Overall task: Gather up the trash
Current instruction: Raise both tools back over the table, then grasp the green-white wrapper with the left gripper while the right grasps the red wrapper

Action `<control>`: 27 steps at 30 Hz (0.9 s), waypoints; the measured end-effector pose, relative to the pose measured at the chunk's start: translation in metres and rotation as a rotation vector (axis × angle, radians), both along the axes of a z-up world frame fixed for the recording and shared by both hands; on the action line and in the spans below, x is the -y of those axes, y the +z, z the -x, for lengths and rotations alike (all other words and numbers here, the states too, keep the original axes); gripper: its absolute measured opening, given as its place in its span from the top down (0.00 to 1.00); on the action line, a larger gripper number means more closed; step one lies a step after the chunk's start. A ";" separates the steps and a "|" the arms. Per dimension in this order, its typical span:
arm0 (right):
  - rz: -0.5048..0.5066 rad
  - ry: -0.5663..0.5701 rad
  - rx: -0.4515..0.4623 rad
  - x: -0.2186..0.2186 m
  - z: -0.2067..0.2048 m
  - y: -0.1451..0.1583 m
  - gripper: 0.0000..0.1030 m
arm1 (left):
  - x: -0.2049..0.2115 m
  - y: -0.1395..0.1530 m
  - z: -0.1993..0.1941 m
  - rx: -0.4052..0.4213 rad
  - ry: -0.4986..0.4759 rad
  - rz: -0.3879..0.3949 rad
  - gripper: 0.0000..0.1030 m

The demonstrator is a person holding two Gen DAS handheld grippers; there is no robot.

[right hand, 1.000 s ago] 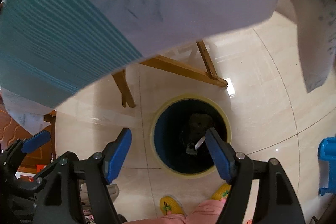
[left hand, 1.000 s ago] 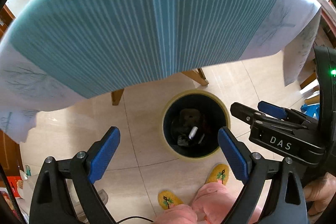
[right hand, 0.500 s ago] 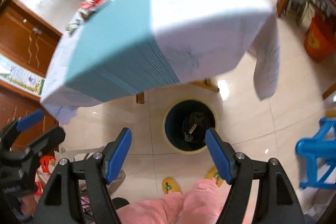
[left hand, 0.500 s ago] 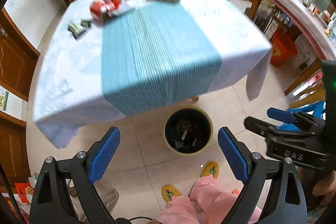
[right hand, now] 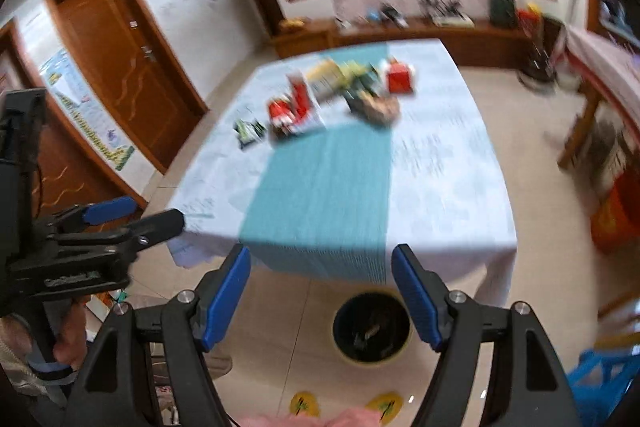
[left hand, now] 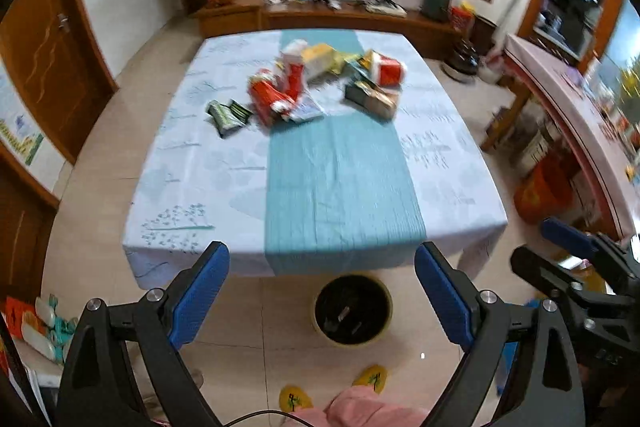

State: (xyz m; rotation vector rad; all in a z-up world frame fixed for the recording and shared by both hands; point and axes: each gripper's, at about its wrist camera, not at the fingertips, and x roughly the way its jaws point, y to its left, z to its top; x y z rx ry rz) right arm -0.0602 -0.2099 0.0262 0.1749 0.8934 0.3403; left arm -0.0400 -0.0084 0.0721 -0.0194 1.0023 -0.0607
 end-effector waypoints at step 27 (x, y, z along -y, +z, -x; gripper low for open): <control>0.095 0.275 -0.030 -0.130 -0.141 -0.017 0.43 | -0.152 -0.065 -0.137 -0.093 0.243 0.054 0.11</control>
